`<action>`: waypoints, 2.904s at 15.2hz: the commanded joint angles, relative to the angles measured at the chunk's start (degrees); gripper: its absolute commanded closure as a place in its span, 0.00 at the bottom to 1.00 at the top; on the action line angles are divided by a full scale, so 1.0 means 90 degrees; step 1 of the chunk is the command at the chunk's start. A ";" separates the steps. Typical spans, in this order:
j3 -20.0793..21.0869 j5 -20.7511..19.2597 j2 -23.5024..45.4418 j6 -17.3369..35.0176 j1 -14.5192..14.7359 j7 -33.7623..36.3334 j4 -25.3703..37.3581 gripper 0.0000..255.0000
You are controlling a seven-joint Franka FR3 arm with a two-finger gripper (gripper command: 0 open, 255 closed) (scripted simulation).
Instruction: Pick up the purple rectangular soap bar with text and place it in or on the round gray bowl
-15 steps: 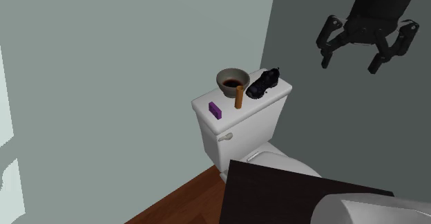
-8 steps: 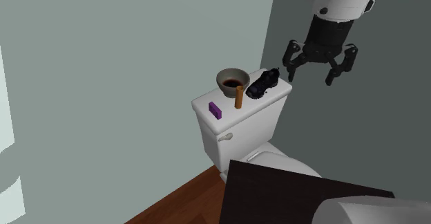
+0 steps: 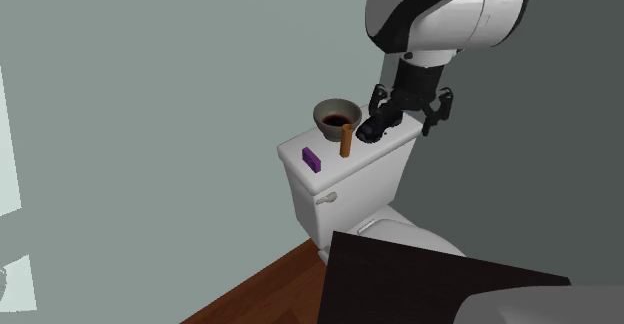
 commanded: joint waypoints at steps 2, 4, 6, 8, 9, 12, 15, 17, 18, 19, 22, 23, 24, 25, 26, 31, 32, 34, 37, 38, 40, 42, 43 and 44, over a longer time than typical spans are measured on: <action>0.0181 -0.0042 0.0718 0.0585 0.0096 0.0115 0.0181 0.00; 0.0291 -0.0114 0.1190 0.0935 0.0156 0.0211 0.0325 0.00; 0.0388 -0.0224 0.1670 0.1258 0.0219 0.0328 0.0500 0.00; 0.0467 -0.0373 0.2156 0.1553 0.0291 0.0463 0.0706 0.00; 0.0495 -0.0460 0.2400 0.1689 0.0333 0.0537 0.0820 0.00; 0.0538 -0.0756 0.3130 0.2047 0.0493 0.0773 0.1205 0.00; 0.0515 -0.1064 0.3851 0.2330 0.0709 0.1004 0.1655 0.00; 0.0470 -0.1253 0.4324 0.2479 0.0880 0.1138 0.1988 0.00; 0.0443 -0.1339 0.4558 0.2542 0.0970 0.1197 0.2165 0.00; 0.0415 -0.1420 0.4790 0.2598 0.1062 0.1251 0.2348 0.00; 0.0329 -0.1625 0.5480 0.2722 0.1341 0.1378 0.2938 0.00; 0.0324 -0.1628 0.5499 0.2725 0.1351 0.1380 0.2955 0.00; 0.0301 -0.1651 0.5577 0.2782 0.1371 0.1396 0.2976 0.00; 0.0277 -0.1673 0.5655 0.2838 0.1390 0.1411 0.2998 0.00; 0.0254 -0.1695 0.5733 0.2893 0.1410 0.1427 0.3022 0.00; 0.0146 -0.1787 0.6099 0.3137 0.1501 0.1492 0.3146 0.00; 0.0146 -0.1786 0.6099 0.3136 0.1501 0.1492 0.3147 0.00; 0.0146 -0.1786 0.6099 0.3136 0.1501 0.1492 0.3147 0.00; 0.0146 -0.1786 0.6099 0.3136 0.1501 0.1492 0.3147 0.00; 0.0146 -0.1786 0.6098 0.3135 0.1501 0.1492 0.3147 0.00; 0.0146 -0.1786 0.6098 0.3135 0.1501 0.1492 0.3147 1.00; 0.0146 -0.1786 0.6098 0.3135 0.1501 0.1492 0.3147 1.00; 0.0146 -0.1786 0.6098 0.3135 0.1501 0.1492 0.3147 1.00; 0.0146 -0.1786 0.6098 0.3135 0.1501 0.1492 0.3147 1.00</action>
